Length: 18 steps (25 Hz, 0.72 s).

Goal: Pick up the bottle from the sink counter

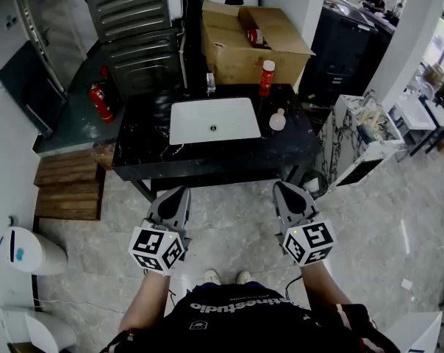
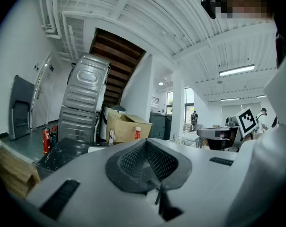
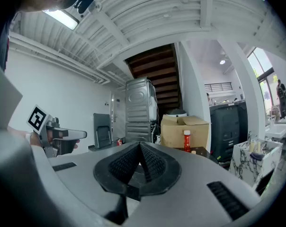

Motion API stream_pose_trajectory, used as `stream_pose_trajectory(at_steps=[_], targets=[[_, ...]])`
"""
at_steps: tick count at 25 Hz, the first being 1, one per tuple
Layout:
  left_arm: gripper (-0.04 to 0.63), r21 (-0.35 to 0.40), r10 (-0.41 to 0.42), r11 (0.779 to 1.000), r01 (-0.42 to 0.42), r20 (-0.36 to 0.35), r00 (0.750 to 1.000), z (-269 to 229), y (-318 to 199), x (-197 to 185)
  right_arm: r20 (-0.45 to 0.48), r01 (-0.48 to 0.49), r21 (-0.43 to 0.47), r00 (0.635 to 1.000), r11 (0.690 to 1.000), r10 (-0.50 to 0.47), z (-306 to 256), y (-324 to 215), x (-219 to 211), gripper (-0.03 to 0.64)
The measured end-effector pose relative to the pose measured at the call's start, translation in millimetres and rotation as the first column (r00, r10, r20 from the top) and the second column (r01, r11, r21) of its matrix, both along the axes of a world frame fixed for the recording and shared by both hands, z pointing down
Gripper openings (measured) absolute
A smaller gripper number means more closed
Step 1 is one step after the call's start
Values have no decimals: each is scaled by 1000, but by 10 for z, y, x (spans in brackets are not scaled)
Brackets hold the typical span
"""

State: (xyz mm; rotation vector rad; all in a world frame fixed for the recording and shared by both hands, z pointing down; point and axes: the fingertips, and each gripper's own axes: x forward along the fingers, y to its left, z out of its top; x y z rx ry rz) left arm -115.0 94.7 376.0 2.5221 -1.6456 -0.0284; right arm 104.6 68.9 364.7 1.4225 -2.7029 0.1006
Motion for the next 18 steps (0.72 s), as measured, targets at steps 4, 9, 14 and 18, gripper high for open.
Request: stream_pose_trajectory(at_steps=[4, 9, 14, 18], targets=[[14, -1, -2, 1000, 2, -4, 1000, 19, -42, 73, -4, 13, -1, 1000, 1000, -13, 24, -44, 26, 38], [14, -2, -10, 1000, 10, -7, 1000, -4, -59, 167, -20, 29, 0, 999, 1000, -29, 40, -66, 113, 38], [14, -5, -21, 1000, 21, -11, 1000, -8, -117, 264, 7, 36, -13, 999, 999, -36, 79, -132, 256, 40], [14, -9, -22, 1000, 22, -8, 1000, -15, -178, 438, 29, 53, -16, 998, 998, -53, 95, -159, 368, 40]])
